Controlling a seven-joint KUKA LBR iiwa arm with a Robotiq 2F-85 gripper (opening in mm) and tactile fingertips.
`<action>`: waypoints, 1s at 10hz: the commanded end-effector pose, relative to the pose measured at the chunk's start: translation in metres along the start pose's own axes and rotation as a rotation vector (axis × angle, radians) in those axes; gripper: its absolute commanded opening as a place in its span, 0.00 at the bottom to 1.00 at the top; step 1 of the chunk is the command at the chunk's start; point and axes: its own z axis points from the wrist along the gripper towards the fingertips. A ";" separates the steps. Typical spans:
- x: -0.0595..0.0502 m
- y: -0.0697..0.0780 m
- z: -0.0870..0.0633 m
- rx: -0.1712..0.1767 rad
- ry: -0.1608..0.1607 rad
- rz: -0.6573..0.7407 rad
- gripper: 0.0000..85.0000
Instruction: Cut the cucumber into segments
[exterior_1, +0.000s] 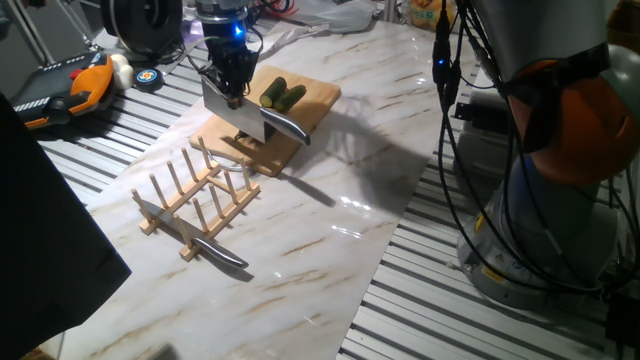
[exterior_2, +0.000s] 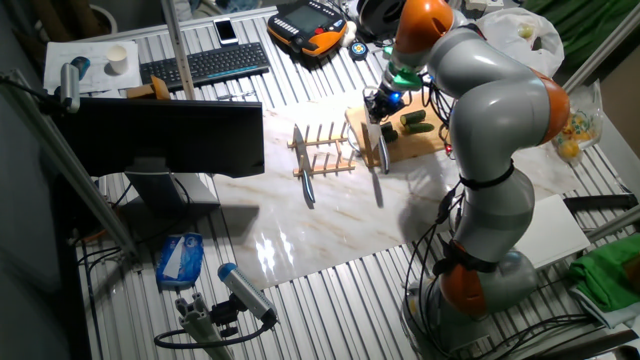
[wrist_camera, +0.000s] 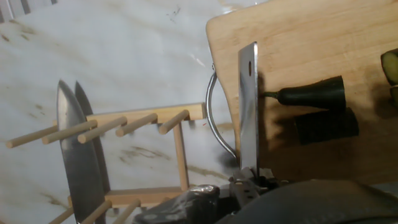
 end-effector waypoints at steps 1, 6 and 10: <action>0.000 0.000 0.000 -0.002 -0.001 -0.001 0.01; 0.000 0.000 0.000 0.045 -0.022 -0.018 0.01; 0.000 0.000 0.000 0.067 0.000 -0.054 0.01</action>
